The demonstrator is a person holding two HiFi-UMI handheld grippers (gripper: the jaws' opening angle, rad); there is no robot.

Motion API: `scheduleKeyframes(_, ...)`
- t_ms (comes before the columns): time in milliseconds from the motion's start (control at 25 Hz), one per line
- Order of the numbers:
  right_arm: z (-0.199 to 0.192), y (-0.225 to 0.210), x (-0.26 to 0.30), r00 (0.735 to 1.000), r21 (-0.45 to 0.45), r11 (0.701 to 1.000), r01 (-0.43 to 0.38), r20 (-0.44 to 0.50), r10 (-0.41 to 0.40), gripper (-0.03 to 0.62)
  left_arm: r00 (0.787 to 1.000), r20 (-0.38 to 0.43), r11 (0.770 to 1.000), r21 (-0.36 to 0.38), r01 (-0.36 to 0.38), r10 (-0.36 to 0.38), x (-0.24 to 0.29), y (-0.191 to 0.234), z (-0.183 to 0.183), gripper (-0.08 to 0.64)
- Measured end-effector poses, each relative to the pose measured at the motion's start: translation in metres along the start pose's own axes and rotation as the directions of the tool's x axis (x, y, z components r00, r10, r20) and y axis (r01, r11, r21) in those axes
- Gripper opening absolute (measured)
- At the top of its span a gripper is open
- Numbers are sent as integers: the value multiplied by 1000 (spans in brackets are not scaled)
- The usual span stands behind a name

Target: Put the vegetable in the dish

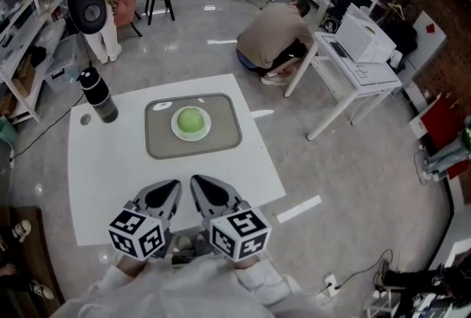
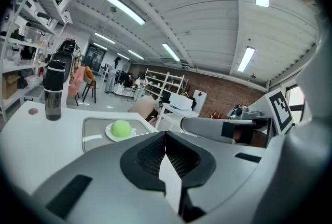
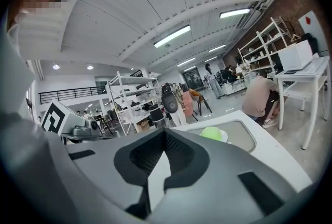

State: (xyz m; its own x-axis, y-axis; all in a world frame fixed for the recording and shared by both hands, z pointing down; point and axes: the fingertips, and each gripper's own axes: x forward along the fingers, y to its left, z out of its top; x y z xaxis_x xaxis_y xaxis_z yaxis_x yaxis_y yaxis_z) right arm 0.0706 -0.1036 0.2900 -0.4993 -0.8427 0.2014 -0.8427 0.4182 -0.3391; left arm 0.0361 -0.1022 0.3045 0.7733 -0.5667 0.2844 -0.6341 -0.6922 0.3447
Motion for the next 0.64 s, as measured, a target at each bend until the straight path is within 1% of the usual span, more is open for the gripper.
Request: scheduleKeyframes(640,0,-11,12,1000,-21,1000,-10,-17,10,14,1000,13,1000,-7,-3,3,10,10,7,9)
